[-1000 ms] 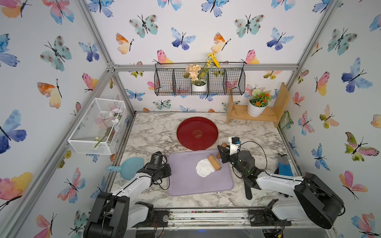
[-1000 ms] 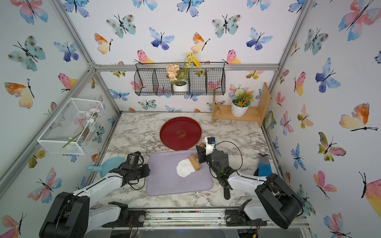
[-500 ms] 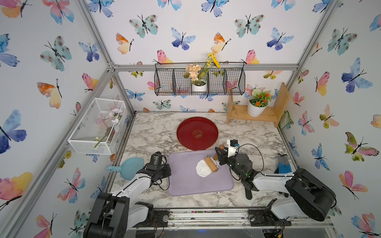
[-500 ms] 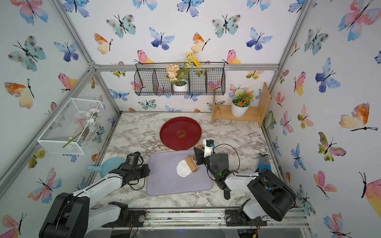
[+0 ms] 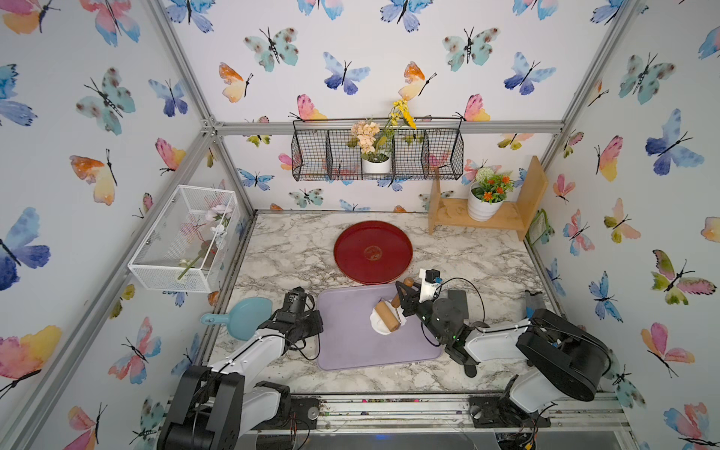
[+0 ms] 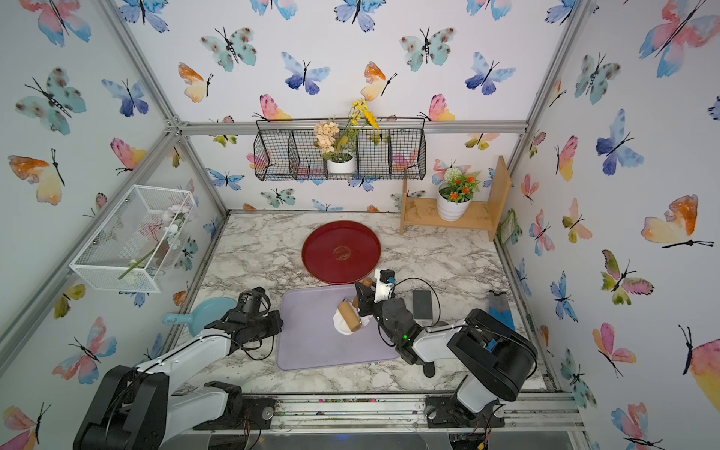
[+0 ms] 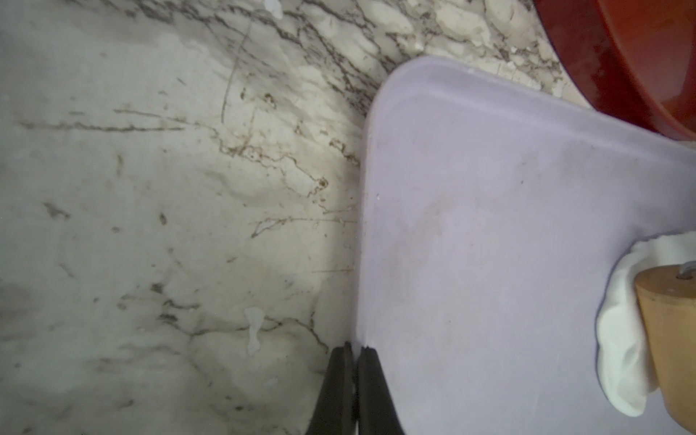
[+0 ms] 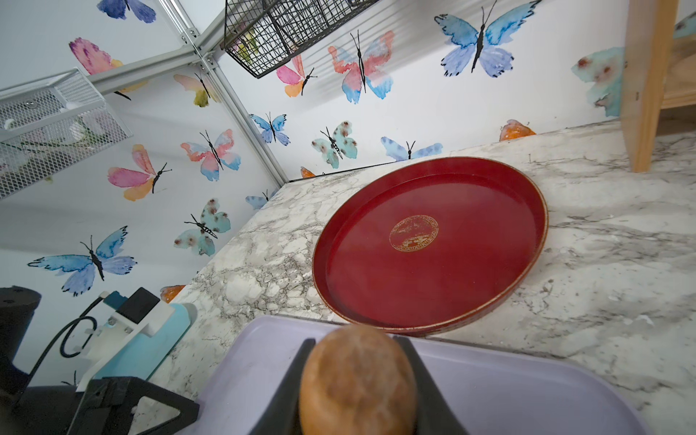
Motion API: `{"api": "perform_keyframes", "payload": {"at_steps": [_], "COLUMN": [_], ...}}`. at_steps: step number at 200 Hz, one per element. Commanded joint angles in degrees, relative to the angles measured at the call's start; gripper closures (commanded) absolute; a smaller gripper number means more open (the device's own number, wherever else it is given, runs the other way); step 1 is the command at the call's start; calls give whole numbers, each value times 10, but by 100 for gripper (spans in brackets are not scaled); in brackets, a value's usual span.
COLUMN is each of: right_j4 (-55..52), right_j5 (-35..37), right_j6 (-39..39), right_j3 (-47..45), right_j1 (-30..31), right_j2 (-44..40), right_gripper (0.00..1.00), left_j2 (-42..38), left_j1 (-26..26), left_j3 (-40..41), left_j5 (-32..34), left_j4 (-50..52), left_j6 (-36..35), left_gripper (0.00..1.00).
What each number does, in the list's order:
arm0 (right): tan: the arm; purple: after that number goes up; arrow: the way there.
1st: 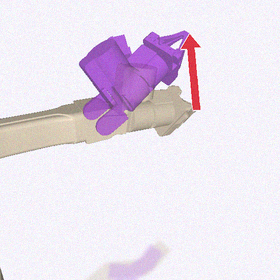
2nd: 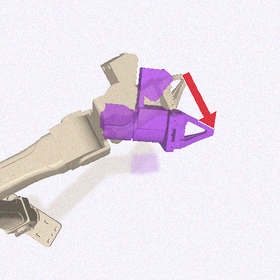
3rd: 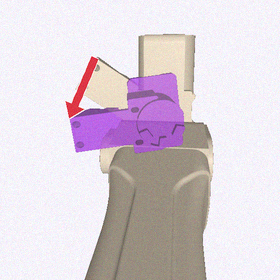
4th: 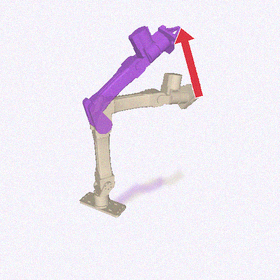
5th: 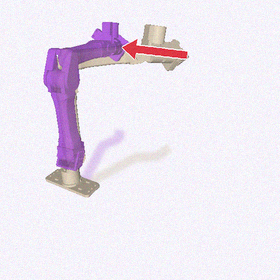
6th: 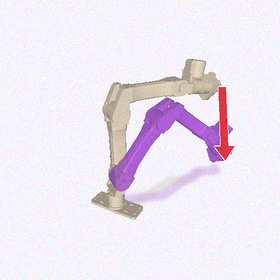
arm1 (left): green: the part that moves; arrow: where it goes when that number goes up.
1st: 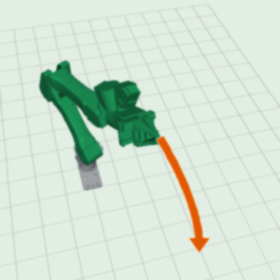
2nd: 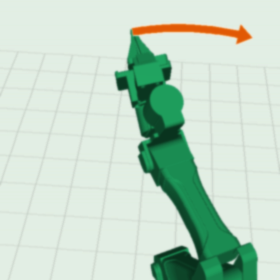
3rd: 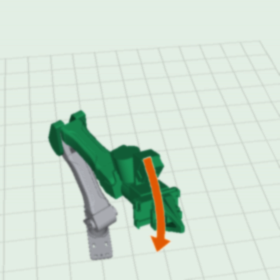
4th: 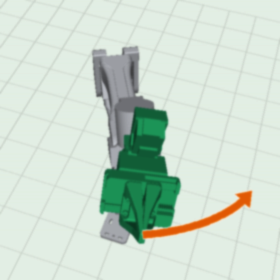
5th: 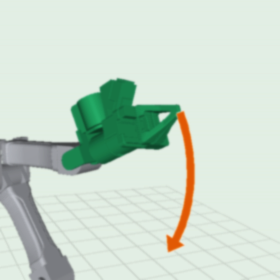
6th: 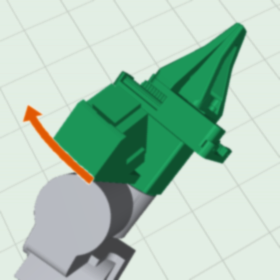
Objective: Roll out the dumpling wrappers from the dough
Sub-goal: Flatten out the dough on the work surface.
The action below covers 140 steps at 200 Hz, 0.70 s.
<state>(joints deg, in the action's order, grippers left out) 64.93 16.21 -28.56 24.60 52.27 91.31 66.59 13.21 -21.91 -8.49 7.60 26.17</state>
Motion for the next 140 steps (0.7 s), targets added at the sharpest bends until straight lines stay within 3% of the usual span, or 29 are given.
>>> {"api": "perform_keyframes", "payload": {"at_steps": [1,79,140], "right_j4": [-99,-71,-141], "right_j5": [9,38,108], "right_j6": [-5,-20,2], "right_j3": [-6,0,61], "right_j1": [22,41,40], "right_j2": [45,79,-15], "right_gripper": [99,98,98], "left_j2": [-14,-13,-11], "left_j1": [-2,-2,-2], "left_j3": [2,3,2], "left_j5": [-22,-21,-19], "left_j4": [-1,-1,-2], "left_j6": [20,19,19], "left_gripper": [100,100,100]}}
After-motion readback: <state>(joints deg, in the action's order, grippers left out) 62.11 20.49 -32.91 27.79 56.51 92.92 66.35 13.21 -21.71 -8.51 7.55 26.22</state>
